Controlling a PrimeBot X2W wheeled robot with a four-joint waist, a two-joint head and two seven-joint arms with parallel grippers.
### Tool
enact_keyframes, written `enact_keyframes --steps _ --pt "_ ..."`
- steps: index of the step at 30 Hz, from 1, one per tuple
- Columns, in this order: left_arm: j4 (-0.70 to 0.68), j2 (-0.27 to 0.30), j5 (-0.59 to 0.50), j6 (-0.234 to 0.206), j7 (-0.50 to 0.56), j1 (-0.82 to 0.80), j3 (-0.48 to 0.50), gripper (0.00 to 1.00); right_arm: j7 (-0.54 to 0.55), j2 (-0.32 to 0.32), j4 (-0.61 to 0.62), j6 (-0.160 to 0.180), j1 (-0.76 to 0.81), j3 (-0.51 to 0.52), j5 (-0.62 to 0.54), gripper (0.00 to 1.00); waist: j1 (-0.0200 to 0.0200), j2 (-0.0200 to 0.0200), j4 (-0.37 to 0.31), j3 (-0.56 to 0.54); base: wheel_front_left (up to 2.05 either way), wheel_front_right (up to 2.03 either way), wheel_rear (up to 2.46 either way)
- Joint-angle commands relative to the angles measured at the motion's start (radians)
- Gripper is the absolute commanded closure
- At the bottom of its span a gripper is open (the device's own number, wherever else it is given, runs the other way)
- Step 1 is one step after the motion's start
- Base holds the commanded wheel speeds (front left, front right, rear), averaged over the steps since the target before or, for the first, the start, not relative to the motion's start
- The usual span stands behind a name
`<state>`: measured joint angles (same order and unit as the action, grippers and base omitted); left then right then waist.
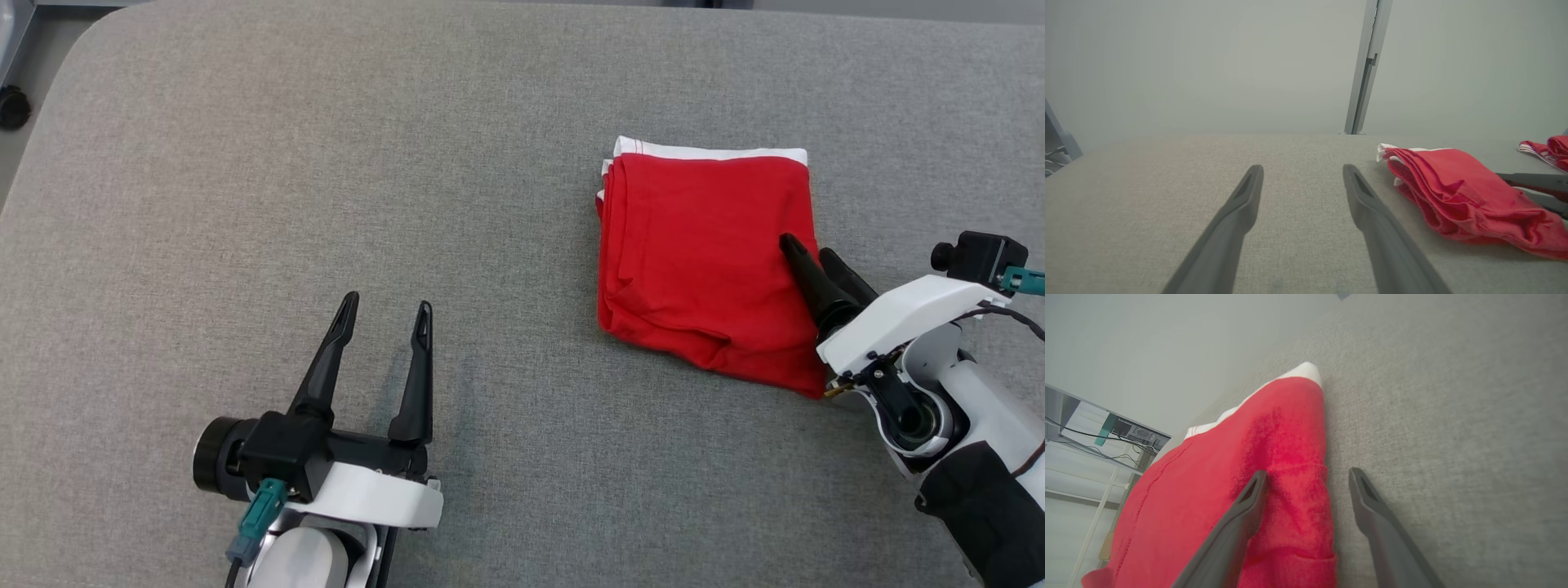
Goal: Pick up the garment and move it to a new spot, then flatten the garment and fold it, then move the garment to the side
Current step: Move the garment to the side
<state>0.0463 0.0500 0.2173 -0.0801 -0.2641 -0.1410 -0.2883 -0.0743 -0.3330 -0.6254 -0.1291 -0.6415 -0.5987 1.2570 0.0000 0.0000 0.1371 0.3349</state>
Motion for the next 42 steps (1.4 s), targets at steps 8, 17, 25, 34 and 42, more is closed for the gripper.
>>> enact_keyframes --steps 8,17,25,34,42 --pt "0.008 0.002 -0.006 -0.005 0.000 -0.027 0.000 0.00 0.000 0.018 -0.017 -0.004 0.011 -0.122 0.070 1.00 0.0000 0.0000 0.002 -0.002 0.00 0.00 0.00" --pt "0.004 0.002 -0.009 -0.004 0.000 -0.020 0.006 0.00 -0.174 -0.055 -0.034 -0.004 -0.106 -0.215 -0.069 1.00 0.0000 0.0000 -0.014 -0.015 0.00 0.00 0.00" --pt "-0.017 0.002 -0.035 0.012 0.000 -0.043 0.013 0.00 -0.192 -0.035 -0.112 -0.003 -0.218 -0.144 -0.422 1.00 0.0000 0.0000 -0.070 0.017 0.00 0.00 0.00" --pt "-0.018 0.006 -0.094 0.049 0.000 -0.088 0.028 0.00 -0.192 0.043 -0.086 -0.002 -0.212 0.061 -0.714 1.00 0.0000 0.0000 -0.192 0.065 0.00 0.00 0.00" --pt "-0.004 0.029 -0.135 0.081 0.000 -0.130 0.033 0.00 -0.192 0.120 -0.065 -0.002 -0.164 0.162 -0.795 1.00 0.0000 0.0000 -0.330 0.094 0.00 0.00 0.00"
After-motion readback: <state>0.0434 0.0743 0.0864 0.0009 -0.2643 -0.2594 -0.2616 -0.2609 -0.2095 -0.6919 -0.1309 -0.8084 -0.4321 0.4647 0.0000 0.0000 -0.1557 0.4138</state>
